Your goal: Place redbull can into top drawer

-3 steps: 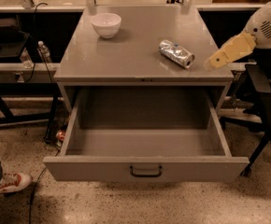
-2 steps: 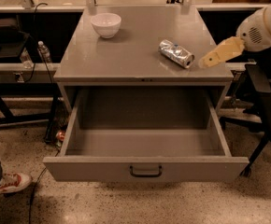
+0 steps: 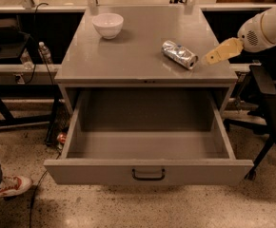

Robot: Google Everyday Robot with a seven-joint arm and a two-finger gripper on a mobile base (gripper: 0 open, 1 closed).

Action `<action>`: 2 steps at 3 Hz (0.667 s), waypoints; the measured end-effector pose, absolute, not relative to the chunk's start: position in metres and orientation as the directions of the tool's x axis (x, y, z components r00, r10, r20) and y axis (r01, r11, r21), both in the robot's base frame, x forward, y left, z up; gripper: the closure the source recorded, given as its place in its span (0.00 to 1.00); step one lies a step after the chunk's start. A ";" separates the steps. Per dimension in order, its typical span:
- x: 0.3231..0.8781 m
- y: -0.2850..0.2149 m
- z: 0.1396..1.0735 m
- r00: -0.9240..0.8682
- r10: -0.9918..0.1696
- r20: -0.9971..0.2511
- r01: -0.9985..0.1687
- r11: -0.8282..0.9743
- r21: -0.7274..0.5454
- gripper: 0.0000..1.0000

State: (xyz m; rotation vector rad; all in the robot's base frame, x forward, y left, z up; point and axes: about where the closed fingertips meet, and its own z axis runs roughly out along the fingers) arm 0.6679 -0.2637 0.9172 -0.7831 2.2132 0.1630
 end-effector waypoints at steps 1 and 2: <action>0.683 -0.261 0.910 -0.509 -0.462 -0.726 -0.579 0.808 -0.108 0.00; 0.714 -0.248 0.893 -0.503 -0.448 -0.739 -0.584 0.807 -0.092 0.00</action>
Offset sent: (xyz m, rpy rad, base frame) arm 0.0635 0.0170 -0.0287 0.0755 -0.0318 -0.0026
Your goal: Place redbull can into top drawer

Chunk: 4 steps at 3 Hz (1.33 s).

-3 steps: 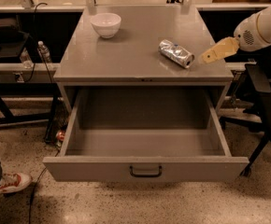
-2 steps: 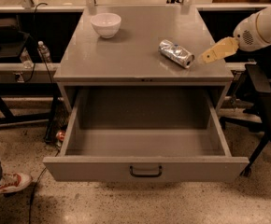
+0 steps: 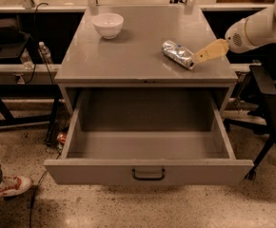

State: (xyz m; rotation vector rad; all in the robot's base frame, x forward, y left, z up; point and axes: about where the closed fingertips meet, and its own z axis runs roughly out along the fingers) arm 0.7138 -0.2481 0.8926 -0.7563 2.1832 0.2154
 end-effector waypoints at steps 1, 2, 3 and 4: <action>0.737 -0.231 0.875 -0.501 -0.461 -0.733 -0.599 0.795 -0.090 0.00; 0.747 -0.218 0.865 -0.499 -0.482 -0.720 -0.616 0.782 -0.097 0.00; 0.754 -0.205 0.856 -0.499 -0.517 -0.695 -0.637 0.763 -0.111 0.00; 0.760 -0.196 0.849 -0.499 -0.540 -0.678 -0.649 0.751 -0.120 0.15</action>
Offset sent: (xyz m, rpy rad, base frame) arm 0.0454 0.0415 -0.0330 -0.0420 0.0232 0.0557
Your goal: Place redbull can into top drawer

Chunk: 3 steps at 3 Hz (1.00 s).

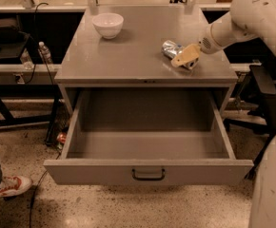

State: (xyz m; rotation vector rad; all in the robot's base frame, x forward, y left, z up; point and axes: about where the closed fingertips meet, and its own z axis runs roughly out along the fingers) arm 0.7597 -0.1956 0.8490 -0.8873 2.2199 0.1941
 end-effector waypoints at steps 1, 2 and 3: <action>0.763 -0.188 0.845 -0.496 -0.557 -0.667 -0.663 0.739 -0.124 0.46; 0.763 -0.183 0.845 -0.491 -0.565 -0.664 -0.672 0.730 -0.124 0.71; 0.755 -0.183 0.854 -0.477 -0.573 -0.667 -0.678 0.722 -0.137 0.94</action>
Offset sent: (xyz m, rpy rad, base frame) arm 0.0026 0.0125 0.0011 -0.0190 0.0074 0.0358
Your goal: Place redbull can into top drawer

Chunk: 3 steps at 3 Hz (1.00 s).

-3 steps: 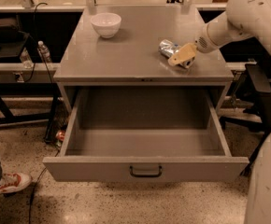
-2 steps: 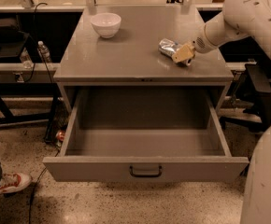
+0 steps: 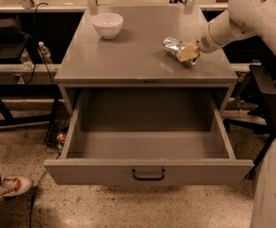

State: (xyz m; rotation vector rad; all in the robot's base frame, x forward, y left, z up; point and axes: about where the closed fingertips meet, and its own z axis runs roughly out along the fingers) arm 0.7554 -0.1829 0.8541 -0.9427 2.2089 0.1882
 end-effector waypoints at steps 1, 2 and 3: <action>0.732 -0.193 0.882 -0.476 -0.549 -0.687 -0.672 0.731 -0.118 1.00; 0.691 -0.203 0.918 -0.477 -0.485 -0.733 -0.662 0.747 -0.063 1.00; 0.691 -0.203 0.918 -0.477 -0.485 -0.733 -0.662 0.747 -0.063 1.00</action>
Offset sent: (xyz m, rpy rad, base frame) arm -0.1079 -0.0325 0.1006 0.1892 -0.0220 -0.0343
